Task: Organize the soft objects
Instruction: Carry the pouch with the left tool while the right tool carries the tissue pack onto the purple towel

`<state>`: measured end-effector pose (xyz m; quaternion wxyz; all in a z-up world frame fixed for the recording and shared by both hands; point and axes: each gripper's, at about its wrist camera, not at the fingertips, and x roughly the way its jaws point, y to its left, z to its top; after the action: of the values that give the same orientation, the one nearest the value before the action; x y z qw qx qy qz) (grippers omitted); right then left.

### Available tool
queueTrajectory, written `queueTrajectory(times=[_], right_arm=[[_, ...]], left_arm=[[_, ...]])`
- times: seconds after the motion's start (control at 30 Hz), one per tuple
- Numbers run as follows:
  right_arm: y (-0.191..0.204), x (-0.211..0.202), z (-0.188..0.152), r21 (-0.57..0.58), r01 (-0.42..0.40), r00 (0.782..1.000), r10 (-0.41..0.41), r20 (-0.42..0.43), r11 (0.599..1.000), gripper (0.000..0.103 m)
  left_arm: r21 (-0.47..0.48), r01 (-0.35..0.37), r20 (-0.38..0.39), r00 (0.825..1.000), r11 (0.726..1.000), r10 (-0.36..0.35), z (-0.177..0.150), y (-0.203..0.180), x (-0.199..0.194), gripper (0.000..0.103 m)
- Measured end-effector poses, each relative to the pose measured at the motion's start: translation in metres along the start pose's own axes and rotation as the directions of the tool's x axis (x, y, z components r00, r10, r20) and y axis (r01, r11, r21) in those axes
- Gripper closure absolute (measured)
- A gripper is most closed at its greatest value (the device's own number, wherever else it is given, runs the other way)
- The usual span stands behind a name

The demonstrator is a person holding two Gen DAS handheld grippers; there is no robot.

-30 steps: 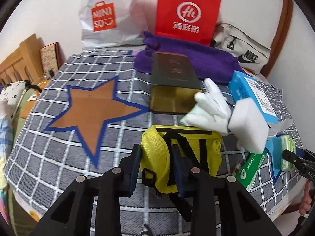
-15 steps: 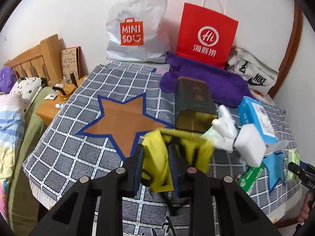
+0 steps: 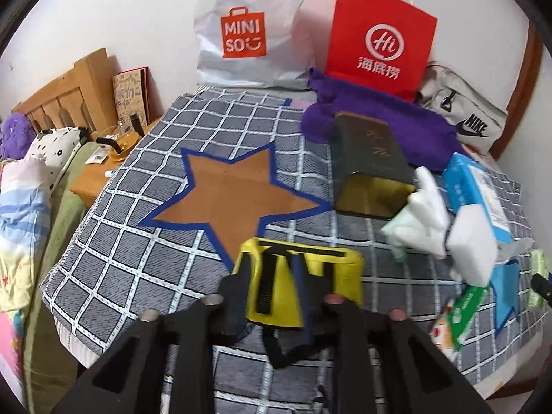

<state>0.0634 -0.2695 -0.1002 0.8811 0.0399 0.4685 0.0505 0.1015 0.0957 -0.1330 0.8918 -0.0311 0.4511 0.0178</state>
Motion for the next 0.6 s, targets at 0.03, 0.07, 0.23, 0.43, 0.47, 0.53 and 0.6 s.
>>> queueTrajectory(times=[0.03, 0.07, 0.23, 0.43, 0.47, 0.53, 0.6], right_arm=[[0.0, -0.001, 0.0, -0.001, 0.001, 1.0, -0.001, 0.001, 1.0, 0.041], [0.0, -0.001, 0.001, -0.001, 0.002, 1.0, -0.002, 0.003, 1.0, 0.041], [-0.003, -0.009, 0.009, 0.009, -0.013, 1.0, 0.012, 0.027, 1.0, 0.041], [-0.006, -0.01, 0.028, -0.002, -0.002, 0.999, 0.002, 0.045, 1.0, 0.041], [-0.007, -0.01, 0.031, -0.004, 0.003, 0.999, -0.003, 0.046, 1.0, 0.041], [-0.007, -0.007, 0.038, -0.014, 0.017, 0.999, -0.017, 0.047, 1.0, 0.041], [-0.007, -0.004, 0.046, -0.022, 0.026, 0.998, -0.025, 0.049, 0.999, 0.041]], left_arm=[[-0.002, -0.014, -0.001, 1.0, 1.0, 0.014, -0.001, 0.003, 0.003, 0.052], [-0.001, -0.023, -0.002, 1.0, 1.0, 0.023, -0.001, 0.005, 0.006, 0.05], [-0.013, -0.029, -0.04, 0.999, 0.999, 0.028, -0.003, 0.013, 0.026, 0.05], [-0.031, 0.011, -0.06, 0.998, 0.999, -0.013, -0.006, 0.021, 0.044, 0.055], [-0.031, 0.028, -0.06, 0.998, 0.999, -0.03, -0.006, 0.022, 0.045, 0.061], [-0.028, 0.065, -0.065, 0.996, 0.997, -0.067, -0.005, 0.021, 0.048, 0.071], [-0.018, 0.061, -0.063, 0.996, 0.998, -0.062, -0.004, 0.018, 0.05, 0.072]])
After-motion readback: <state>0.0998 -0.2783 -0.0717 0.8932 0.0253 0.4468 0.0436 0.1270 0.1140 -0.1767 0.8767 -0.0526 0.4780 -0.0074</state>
